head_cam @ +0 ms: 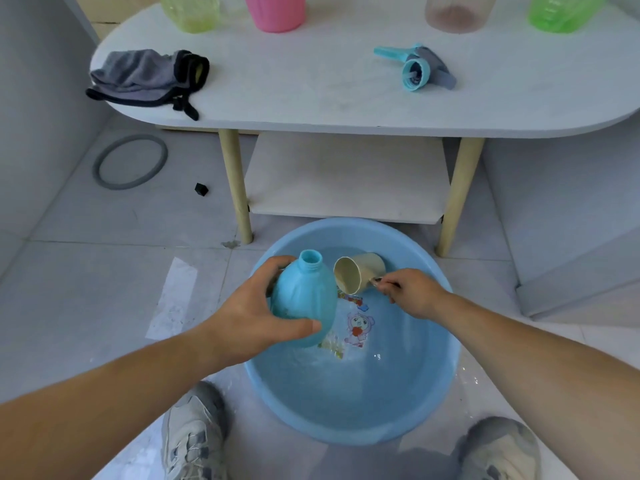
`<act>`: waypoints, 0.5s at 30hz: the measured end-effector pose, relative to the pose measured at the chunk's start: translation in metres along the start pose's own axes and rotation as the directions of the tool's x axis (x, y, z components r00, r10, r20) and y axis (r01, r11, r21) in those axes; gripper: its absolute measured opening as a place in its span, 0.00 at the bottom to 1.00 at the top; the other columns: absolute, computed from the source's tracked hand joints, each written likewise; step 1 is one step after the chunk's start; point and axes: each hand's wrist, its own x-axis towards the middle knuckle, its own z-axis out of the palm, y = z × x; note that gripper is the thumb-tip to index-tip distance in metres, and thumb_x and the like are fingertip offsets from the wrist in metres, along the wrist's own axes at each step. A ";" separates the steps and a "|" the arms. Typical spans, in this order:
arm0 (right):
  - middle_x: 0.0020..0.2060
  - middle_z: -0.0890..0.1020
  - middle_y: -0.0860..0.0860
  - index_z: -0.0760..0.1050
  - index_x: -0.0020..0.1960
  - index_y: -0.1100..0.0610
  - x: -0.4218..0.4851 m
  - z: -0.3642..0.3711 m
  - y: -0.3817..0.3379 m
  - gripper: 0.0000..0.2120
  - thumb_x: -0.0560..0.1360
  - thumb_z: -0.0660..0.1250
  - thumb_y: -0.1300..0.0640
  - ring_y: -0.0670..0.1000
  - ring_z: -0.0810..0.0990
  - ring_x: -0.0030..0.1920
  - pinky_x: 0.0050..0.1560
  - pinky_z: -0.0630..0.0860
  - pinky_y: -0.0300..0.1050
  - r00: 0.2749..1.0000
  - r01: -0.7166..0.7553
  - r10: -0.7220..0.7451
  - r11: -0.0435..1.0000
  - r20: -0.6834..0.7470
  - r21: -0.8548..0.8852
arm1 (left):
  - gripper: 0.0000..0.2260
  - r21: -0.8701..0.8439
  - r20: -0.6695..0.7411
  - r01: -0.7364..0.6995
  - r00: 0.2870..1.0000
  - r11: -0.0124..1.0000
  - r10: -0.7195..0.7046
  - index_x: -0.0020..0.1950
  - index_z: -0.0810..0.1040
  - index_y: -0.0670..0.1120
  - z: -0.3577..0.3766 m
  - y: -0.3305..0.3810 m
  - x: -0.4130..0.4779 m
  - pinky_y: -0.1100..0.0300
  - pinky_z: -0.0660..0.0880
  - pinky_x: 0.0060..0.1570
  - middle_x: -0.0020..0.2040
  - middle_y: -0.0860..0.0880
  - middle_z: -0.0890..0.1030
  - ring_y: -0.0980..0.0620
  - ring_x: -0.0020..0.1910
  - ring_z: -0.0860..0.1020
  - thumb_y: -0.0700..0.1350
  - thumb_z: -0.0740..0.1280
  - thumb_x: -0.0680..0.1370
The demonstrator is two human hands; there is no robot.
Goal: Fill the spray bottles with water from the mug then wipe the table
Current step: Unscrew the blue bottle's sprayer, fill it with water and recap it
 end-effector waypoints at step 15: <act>0.42 0.82 0.52 0.74 0.37 0.47 -0.006 0.004 -0.007 0.15 0.82 0.60 0.51 0.54 0.79 0.44 0.47 0.75 0.46 0.998 -0.012 0.017 0.996 0.054 -0.091 | 0.32 -0.004 -0.007 -0.011 1.000 1.000 0.011 0.64 0.74 0.60 0.003 0.003 0.001 0.55 0.84 0.54 0.57 0.57 0.82 0.57 0.57 0.82 0.38 0.83 0.68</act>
